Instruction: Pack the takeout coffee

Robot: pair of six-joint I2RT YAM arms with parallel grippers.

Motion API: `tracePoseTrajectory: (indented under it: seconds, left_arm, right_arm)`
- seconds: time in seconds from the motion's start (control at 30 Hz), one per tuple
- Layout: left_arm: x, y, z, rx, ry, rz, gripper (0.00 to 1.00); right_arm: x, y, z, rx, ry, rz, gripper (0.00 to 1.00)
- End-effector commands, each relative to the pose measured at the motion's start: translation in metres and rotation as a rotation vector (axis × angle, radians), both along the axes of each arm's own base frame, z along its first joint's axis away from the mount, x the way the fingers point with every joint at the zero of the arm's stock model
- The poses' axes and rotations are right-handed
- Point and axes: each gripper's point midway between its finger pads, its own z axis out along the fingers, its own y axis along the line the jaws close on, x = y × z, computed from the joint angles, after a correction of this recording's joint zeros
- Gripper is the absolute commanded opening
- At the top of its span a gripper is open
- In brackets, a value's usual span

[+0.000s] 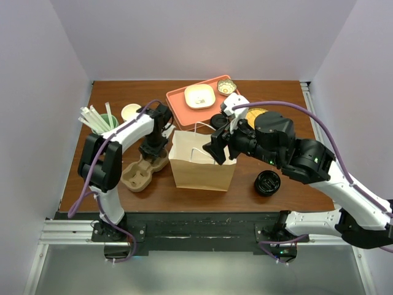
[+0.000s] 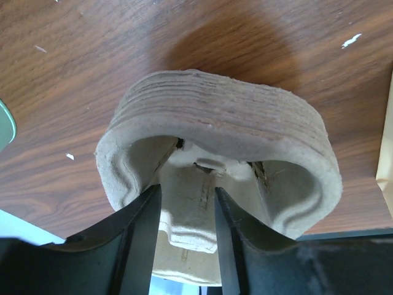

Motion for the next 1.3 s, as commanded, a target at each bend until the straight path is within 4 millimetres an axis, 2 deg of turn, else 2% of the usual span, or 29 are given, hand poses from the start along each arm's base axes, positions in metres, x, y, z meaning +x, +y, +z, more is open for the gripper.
tracePoseTrajectory:
  seconds: [0.0, 0.1, 0.33, 0.63, 0.8, 0.97, 1.13, 1.2, 1.23, 1.27]
  left_arm:
    - [0.015, 0.005, 0.009, 0.039, -0.057, -0.029, 0.43]
    - [0.028, 0.012, 0.014, 0.091, -0.099, -0.024, 0.43]
    - [0.067, 0.010, 0.017, 0.138, -0.187, -0.050, 0.44]
    - [0.107, -0.010, 0.016, 0.085, -0.262, -0.101, 0.44]
    - [0.133, -0.020, 0.031, 0.058, -0.344, -0.125, 0.44]
    - [0.149, -0.025, 0.048, 0.050, -0.407, -0.140, 0.44]
    - [0.140, -0.014, 0.086, 0.057, -0.510, -0.015, 0.44]
    - [0.124, -0.009, 0.093, 0.048, -0.506, 0.075, 0.44]
    - [0.117, -0.008, 0.092, 0.034, -0.497, 0.117, 0.44]
    - [0.103, -0.005, 0.083, 0.042, -0.453, 0.140, 0.44]
  right_arm:
    - [0.001, 0.000, 0.020, 0.038, -0.039, 0.005, 0.72]
    - [0.001, 0.002, 0.018, 0.041, -0.037, 0.005, 0.72]
    - [0.006, 0.009, 0.015, 0.043, -0.035, -0.002, 0.72]
    - [0.011, 0.010, 0.014, 0.030, -0.048, -0.019, 0.72]
    - [0.015, 0.013, 0.015, 0.027, -0.058, -0.023, 0.72]
    - [0.016, 0.014, 0.016, 0.030, -0.060, -0.023, 0.73]
    - [0.015, 0.015, 0.016, 0.037, -0.051, -0.019, 0.73]
    - [0.012, 0.018, 0.014, 0.042, -0.039, -0.009, 0.73]
    - [0.013, 0.020, 0.014, 0.048, -0.037, -0.005, 0.73]
    - [0.012, 0.020, 0.015, 0.055, -0.037, -0.003, 0.72]
